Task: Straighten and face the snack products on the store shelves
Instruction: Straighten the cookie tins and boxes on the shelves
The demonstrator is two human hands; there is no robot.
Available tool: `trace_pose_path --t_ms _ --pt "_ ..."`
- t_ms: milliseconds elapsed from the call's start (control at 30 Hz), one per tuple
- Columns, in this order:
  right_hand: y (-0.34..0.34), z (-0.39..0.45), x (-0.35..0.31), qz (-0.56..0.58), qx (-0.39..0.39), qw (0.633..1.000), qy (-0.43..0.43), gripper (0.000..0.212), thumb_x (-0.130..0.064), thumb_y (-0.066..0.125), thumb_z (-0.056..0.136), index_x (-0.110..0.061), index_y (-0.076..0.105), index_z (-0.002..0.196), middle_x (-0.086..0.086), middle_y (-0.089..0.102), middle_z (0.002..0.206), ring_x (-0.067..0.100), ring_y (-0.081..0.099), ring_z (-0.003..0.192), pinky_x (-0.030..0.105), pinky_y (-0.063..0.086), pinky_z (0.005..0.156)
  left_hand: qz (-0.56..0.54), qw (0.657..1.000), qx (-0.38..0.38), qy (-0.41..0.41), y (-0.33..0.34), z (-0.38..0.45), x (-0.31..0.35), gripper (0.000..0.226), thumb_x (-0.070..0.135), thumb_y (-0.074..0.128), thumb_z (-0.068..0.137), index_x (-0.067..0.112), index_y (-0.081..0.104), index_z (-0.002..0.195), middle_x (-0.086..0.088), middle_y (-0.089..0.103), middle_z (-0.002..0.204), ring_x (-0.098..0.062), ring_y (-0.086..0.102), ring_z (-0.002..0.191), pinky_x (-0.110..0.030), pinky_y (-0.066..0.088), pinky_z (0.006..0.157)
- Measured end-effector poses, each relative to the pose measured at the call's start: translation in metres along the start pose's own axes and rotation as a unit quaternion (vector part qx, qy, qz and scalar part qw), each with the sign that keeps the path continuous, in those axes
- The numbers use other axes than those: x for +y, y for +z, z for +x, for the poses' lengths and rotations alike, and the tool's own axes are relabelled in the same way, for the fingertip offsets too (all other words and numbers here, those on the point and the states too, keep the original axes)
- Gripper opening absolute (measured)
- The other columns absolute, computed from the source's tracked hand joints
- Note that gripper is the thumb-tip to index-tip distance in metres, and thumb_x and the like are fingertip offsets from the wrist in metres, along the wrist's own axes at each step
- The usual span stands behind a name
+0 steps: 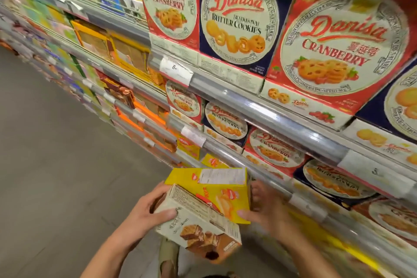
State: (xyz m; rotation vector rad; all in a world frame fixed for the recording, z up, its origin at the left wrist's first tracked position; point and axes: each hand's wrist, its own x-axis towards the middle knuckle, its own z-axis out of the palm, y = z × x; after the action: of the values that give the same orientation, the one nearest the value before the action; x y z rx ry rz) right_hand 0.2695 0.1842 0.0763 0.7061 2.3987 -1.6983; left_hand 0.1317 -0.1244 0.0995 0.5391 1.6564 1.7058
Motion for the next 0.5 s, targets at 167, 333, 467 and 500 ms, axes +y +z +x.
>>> trace_pose_path --t_ms 167,333,467,500 --pt "0.047 0.002 0.011 0.075 0.107 0.990 0.044 0.084 -0.055 0.097 0.052 -0.036 0.059 0.125 -0.008 0.071 0.123 0.017 0.067 0.117 0.044 0.056 0.096 0.051 0.998 -0.032 -0.015 -0.051 0.036 -0.015 0.055 0.036 0.088 0.071 0.024 0.072 0.122 0.013 0.057 0.137 -0.016 0.055 0.132 -0.021 0.045 0.104" --pt "0.077 -0.003 0.012 0.150 0.171 0.968 0.106 0.090 -0.061 0.095 0.053 -0.040 0.054 0.130 -0.015 0.063 0.134 0.010 0.057 0.129 0.047 0.050 0.105 0.066 0.992 -0.097 -0.043 -0.075 0.059 -0.032 0.058 0.043 0.090 0.069 0.028 0.072 0.122 0.014 0.050 0.138 -0.015 0.053 0.134 -0.026 0.045 0.107" --pt "0.089 -0.009 0.006 0.167 0.209 0.959 0.095 0.092 -0.064 0.094 0.050 -0.028 0.057 0.126 -0.011 0.069 0.126 0.011 0.063 0.121 0.044 0.050 0.105 0.085 0.985 -0.143 -0.049 -0.077 0.077 -0.027 0.051 0.033 0.088 0.072 0.029 0.073 0.120 0.005 0.040 0.148 -0.004 0.047 0.136 -0.016 0.042 0.106" --pt "0.090 -0.010 0.004 0.169 0.209 0.959 0.093 0.091 -0.063 0.094 0.051 -0.027 0.056 0.126 -0.011 0.070 0.125 0.012 0.063 0.121 0.041 0.051 0.103 0.090 0.983 -0.149 -0.051 -0.078 0.081 -0.026 0.048 0.030 0.088 0.073 0.030 0.073 0.119 0.005 0.042 0.146 -0.002 0.049 0.133 -0.013 0.043 0.103"
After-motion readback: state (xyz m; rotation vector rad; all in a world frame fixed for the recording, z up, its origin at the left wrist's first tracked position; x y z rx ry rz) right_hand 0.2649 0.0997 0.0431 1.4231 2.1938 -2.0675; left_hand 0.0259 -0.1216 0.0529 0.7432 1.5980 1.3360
